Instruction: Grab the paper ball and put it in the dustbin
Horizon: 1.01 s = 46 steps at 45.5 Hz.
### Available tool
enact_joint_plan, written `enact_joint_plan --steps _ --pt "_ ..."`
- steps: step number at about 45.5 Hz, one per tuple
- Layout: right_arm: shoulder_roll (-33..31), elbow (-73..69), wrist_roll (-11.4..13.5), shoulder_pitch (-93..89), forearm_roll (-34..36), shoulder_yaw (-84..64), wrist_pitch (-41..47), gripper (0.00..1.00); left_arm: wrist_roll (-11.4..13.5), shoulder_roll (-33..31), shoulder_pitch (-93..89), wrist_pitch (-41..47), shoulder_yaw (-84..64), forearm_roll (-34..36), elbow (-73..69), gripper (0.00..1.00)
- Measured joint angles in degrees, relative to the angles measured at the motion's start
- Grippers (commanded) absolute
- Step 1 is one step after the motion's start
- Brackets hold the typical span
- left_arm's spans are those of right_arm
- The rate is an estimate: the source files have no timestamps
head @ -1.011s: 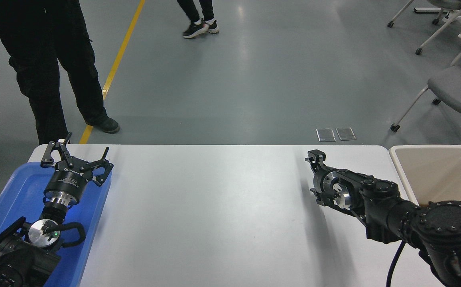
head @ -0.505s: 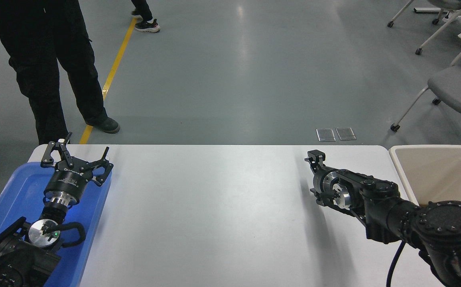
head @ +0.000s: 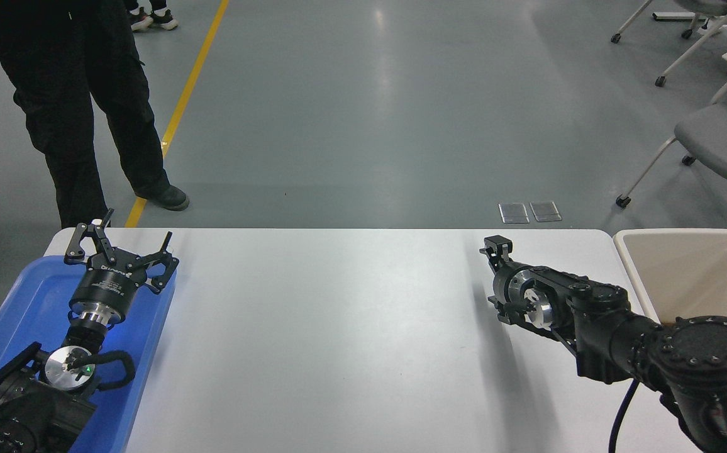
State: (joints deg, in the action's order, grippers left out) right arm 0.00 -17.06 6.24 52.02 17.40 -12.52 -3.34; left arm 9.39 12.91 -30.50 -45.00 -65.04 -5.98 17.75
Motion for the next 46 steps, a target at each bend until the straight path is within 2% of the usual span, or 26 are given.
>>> enact_joint_plan --steps 19,29,46 --pt "0.0 -2.9 0.2 2.2 -0.7 -2.2 0.0 1.00 0.0 0.0 0.0 0.0 0.0 0.0 0.0 0.99" --pt "0.0 -10.3 0.3 7.6 -2.3 -14.0 -0.4 1.00 0.0 0.0 0.0 0.0 0.0 0.0 0.0 0.99" --pt "-3.1 -32.1 0.2 24.8 -4.9 -35.7 0.5 1.00 0.0 0.0 0.0 0.0 0.1 0.0 0.0 0.99"
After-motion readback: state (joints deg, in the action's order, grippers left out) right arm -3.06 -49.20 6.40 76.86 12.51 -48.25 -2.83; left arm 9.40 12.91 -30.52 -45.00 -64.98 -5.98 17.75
